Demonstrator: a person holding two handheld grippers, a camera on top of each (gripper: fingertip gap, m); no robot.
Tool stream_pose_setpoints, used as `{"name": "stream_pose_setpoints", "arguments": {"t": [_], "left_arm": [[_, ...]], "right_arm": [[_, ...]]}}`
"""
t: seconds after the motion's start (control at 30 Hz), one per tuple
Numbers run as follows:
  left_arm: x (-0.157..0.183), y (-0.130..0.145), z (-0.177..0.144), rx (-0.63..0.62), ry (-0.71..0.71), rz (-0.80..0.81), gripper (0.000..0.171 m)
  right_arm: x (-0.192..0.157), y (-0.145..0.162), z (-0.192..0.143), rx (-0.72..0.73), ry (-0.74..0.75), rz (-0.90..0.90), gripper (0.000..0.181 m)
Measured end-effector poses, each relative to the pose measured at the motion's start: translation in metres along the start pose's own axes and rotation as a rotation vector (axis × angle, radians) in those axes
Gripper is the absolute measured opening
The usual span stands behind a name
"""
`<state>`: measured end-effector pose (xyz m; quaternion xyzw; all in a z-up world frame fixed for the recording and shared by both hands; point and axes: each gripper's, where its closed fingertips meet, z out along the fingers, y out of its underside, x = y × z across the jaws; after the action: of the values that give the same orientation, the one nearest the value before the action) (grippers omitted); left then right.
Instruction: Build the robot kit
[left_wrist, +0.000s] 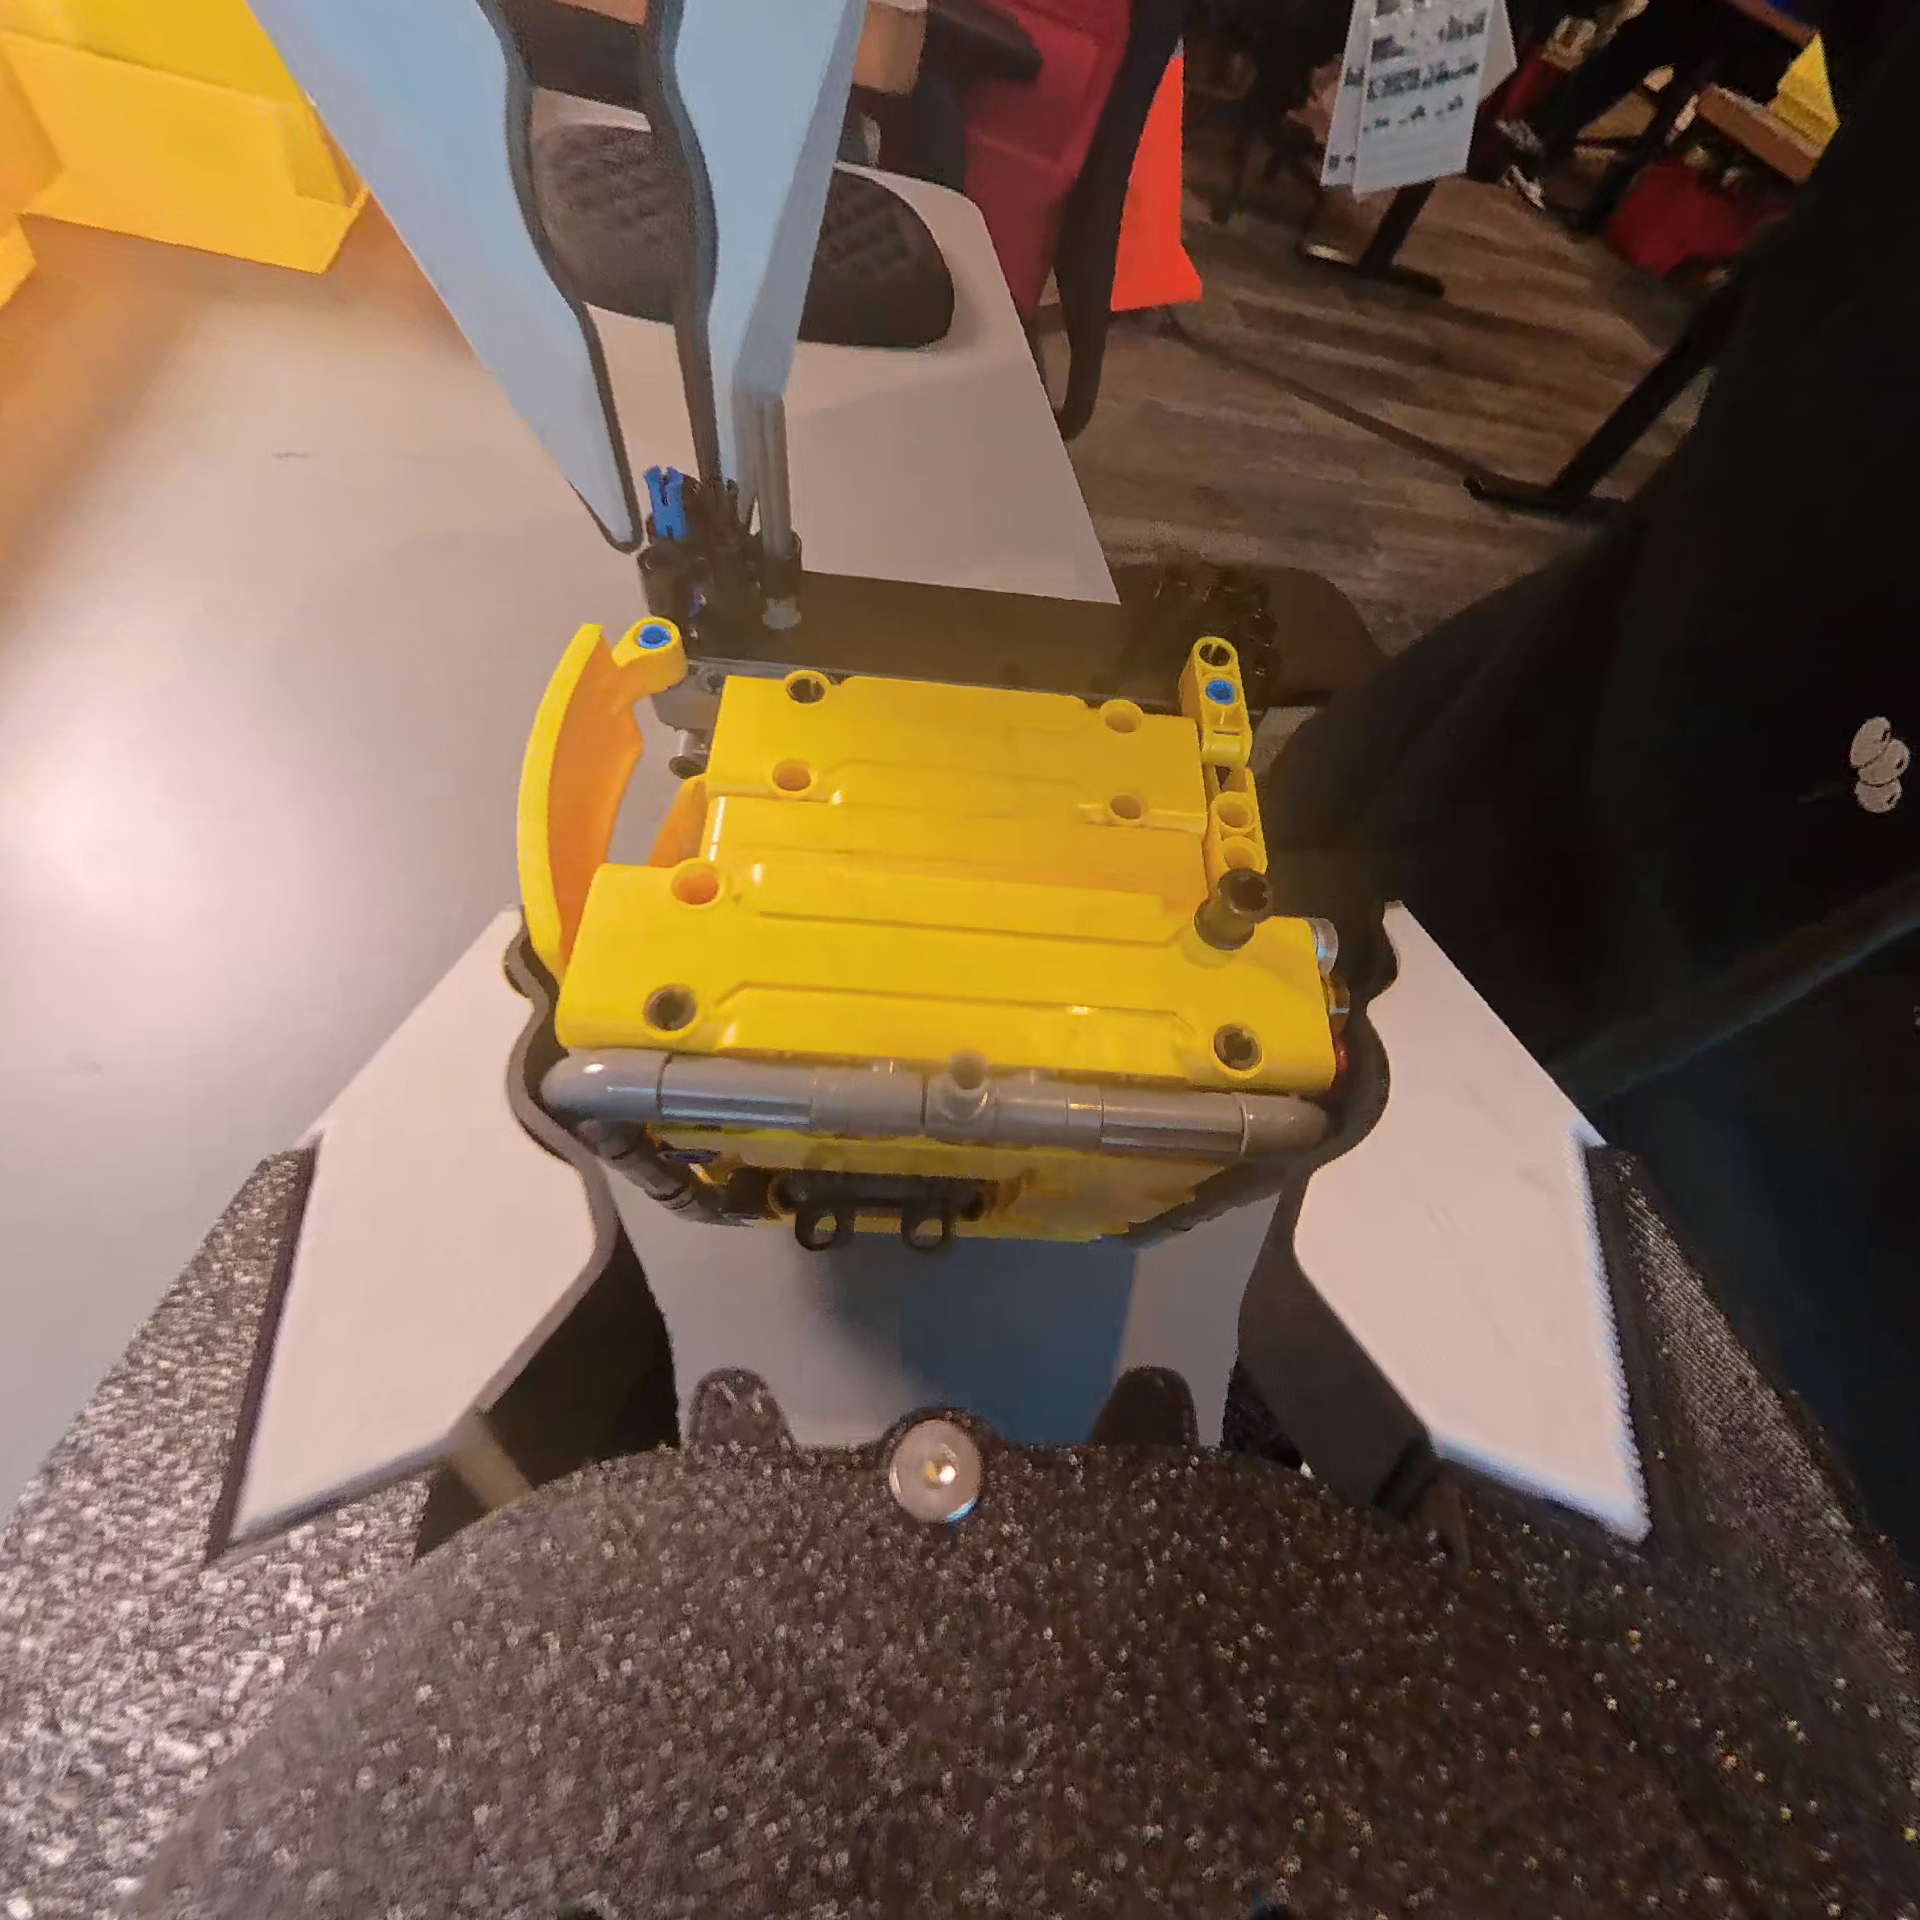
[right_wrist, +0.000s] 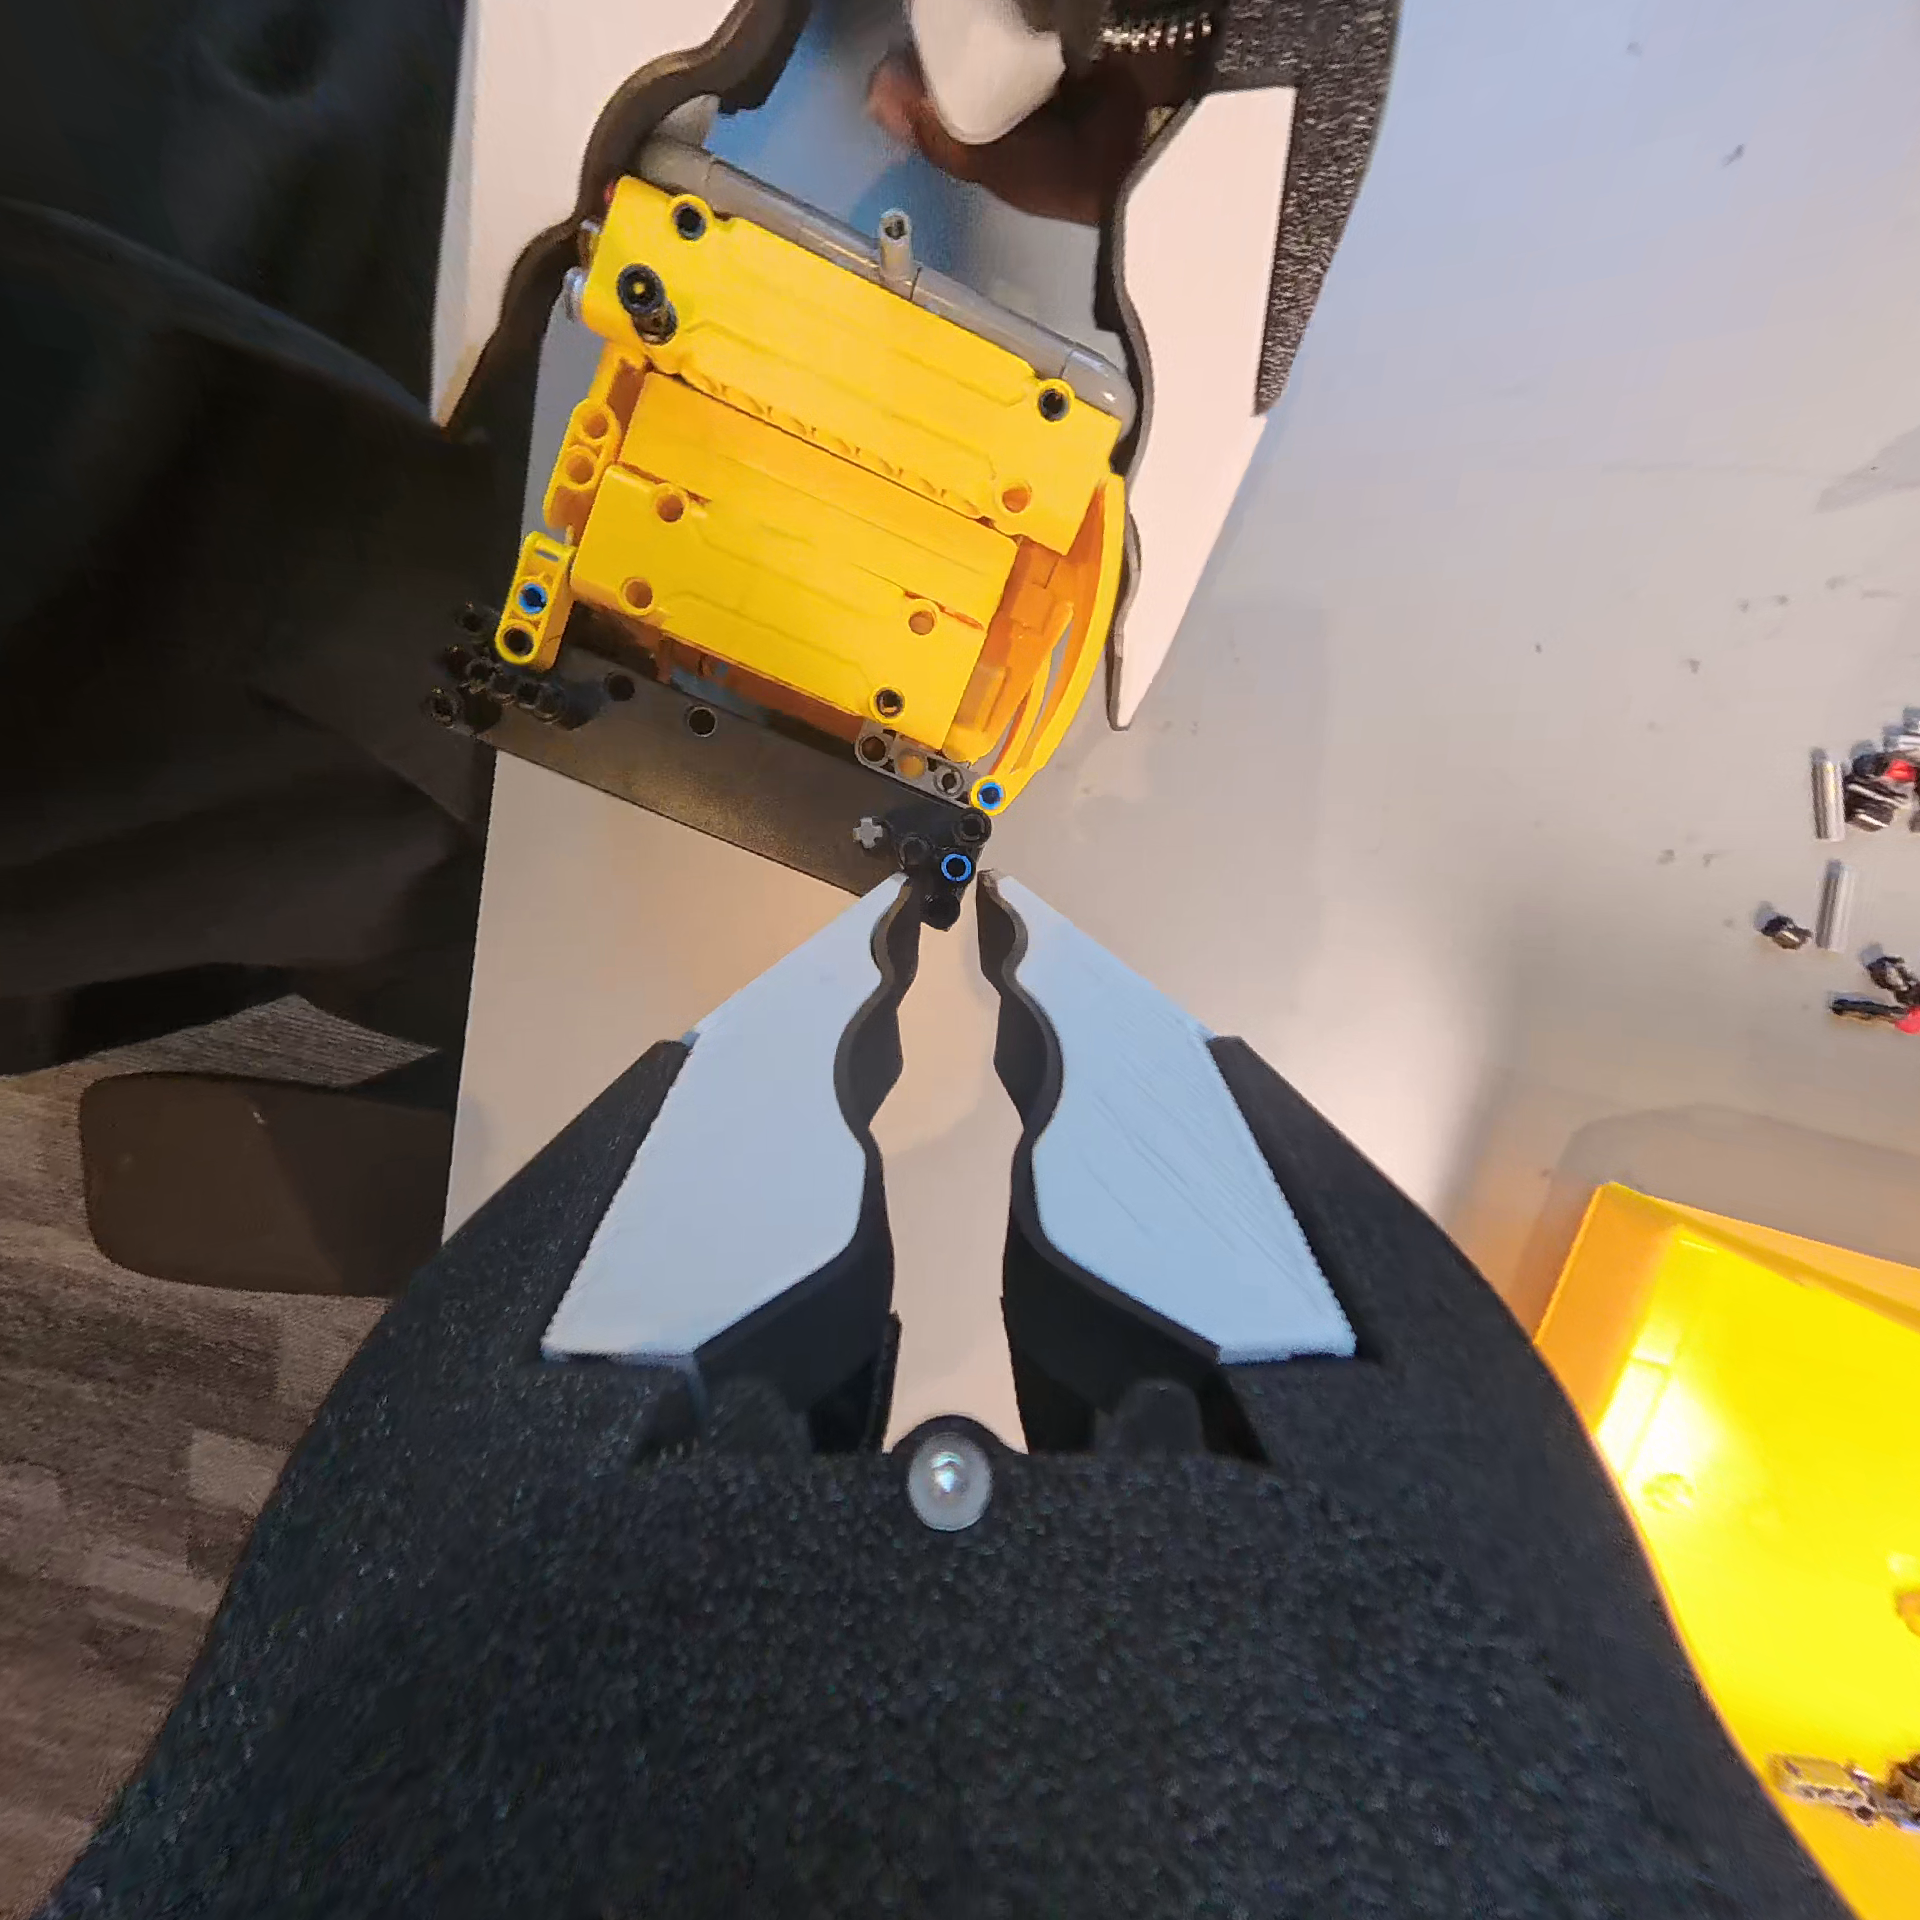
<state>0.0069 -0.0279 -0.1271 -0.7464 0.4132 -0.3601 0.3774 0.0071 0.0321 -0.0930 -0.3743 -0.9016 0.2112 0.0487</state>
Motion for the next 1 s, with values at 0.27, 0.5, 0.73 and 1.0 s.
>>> {"name": "stream_pose_setpoints", "arguments": {"t": [0.27, 0.5, 0.73, 1.0], "left_arm": [[-0.001, -0.002, -0.003, -0.018, 0.066, 0.069, 0.144], [-0.003, -0.003, -0.004, 0.032, 0.067, 0.017, 0.143], [-0.002, -0.003, -0.004, 0.032, 0.054, 0.027, 0.143], [-0.002, -0.001, -0.004, 0.040, 0.045, 0.016, 0.143]], "right_arm": [[-0.005, 0.006, 0.001, -0.066, -0.023, 0.046, 0.009], [0.000, 0.008, 0.001, -0.179, 0.070, 0.157, 0.006], [-0.002, 0.007, 0.000, -0.259, 0.090, 0.227, 0.007], [0.003, 0.009, -0.003, -0.224, 0.096, 0.198, 0.011]]}}
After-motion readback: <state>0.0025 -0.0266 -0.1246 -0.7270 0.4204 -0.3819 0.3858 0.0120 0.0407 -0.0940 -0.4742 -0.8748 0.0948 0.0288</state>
